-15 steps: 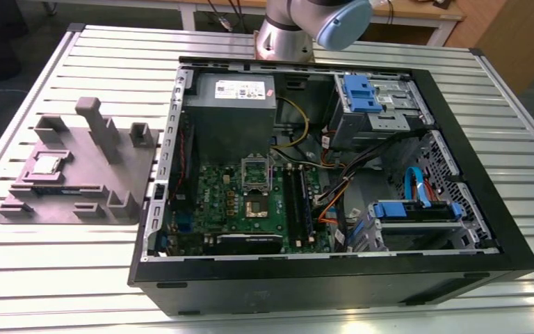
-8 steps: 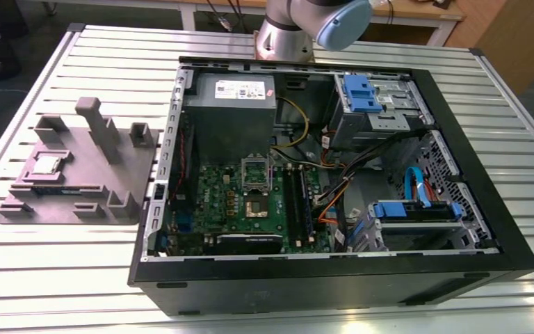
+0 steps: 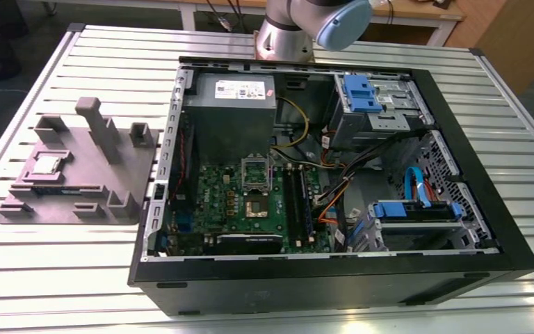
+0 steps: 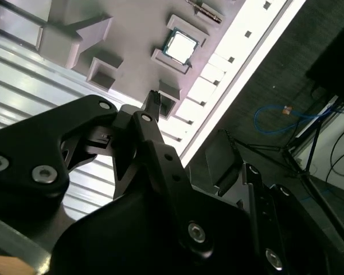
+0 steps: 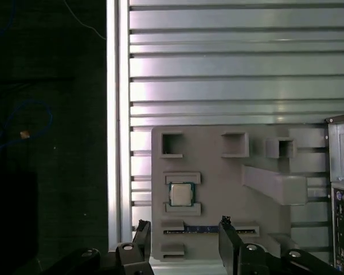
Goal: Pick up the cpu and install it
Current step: 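Pick up the cpu and move it towards the insertion slot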
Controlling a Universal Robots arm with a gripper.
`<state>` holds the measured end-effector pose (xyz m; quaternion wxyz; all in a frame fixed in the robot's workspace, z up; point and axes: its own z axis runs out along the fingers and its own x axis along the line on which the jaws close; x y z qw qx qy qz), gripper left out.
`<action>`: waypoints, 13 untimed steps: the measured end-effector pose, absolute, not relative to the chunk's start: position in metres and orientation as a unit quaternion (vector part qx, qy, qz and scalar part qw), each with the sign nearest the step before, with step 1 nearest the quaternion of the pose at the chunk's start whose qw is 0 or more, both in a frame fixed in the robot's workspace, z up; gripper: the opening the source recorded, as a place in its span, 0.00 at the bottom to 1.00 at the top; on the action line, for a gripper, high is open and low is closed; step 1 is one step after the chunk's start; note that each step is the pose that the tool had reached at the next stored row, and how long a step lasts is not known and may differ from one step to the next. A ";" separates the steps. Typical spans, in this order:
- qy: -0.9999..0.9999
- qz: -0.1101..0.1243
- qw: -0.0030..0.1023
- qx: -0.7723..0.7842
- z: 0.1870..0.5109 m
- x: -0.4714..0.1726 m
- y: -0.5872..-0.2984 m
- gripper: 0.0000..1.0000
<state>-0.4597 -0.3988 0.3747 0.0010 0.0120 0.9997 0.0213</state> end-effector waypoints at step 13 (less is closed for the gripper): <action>1.000 0.022 0.001 0.011 0.373 -0.460 -0.399 0.59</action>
